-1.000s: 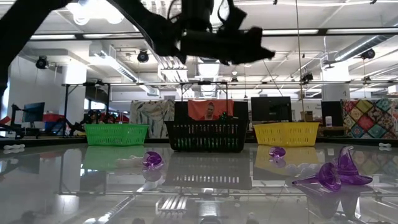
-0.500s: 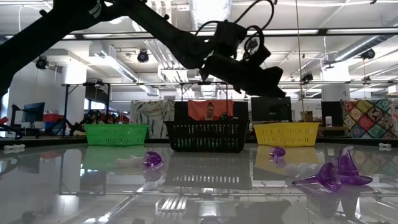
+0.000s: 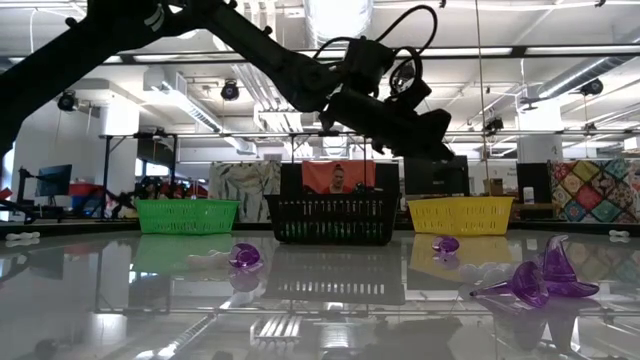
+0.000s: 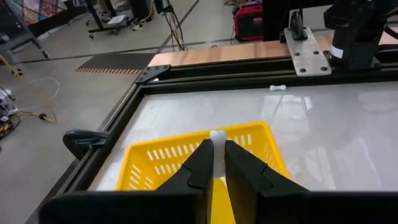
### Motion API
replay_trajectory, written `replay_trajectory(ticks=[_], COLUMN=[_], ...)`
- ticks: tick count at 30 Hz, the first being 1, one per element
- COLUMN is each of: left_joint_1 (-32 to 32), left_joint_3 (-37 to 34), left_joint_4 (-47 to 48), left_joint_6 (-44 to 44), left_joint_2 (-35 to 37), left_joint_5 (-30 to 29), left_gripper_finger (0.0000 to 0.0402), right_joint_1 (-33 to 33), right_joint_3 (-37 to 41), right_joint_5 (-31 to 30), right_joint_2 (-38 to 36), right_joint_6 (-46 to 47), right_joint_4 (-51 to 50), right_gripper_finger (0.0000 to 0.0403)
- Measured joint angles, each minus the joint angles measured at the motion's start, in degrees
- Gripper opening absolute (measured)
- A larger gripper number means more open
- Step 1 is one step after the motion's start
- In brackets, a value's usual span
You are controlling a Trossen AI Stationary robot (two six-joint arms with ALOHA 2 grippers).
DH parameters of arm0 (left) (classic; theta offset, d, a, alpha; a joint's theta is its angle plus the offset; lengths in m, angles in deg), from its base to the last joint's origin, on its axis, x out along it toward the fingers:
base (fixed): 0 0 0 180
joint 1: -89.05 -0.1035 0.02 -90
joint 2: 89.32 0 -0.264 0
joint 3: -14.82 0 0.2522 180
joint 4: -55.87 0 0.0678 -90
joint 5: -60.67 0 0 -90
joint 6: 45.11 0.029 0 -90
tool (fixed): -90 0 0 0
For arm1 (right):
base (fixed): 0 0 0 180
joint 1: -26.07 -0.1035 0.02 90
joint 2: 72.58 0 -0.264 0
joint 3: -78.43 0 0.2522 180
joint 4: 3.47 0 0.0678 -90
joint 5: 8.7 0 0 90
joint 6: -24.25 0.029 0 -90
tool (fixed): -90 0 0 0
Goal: Sort Halloween decoration
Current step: Put the white bone into the yellow bin, then put the purple witch hat toy into the green bin
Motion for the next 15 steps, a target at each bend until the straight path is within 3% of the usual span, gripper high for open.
replay_trajectory(ticks=[10,15], left_joint_1=[-0.11,0.39], left_joint_3=[0.00,-0.11], left_joint_4=[0.15,3.10], left_joint_6=[-0.99,-1.30], left_joint_2=[0.00,1.95], left_joint_5=[0.00,1.00], left_gripper_finger=[0.0083,0.0109], right_joint_1=[0.00,0.02], right_joint_3=[0.00,0.00], right_joint_5=[0.01,-1.62], right_joint_2=[0.02,0.02], right_joint_6=[0.12,5.63], right_joint_4=[0.00,-0.21], right_gripper_finger=[0.0137,0.0137])
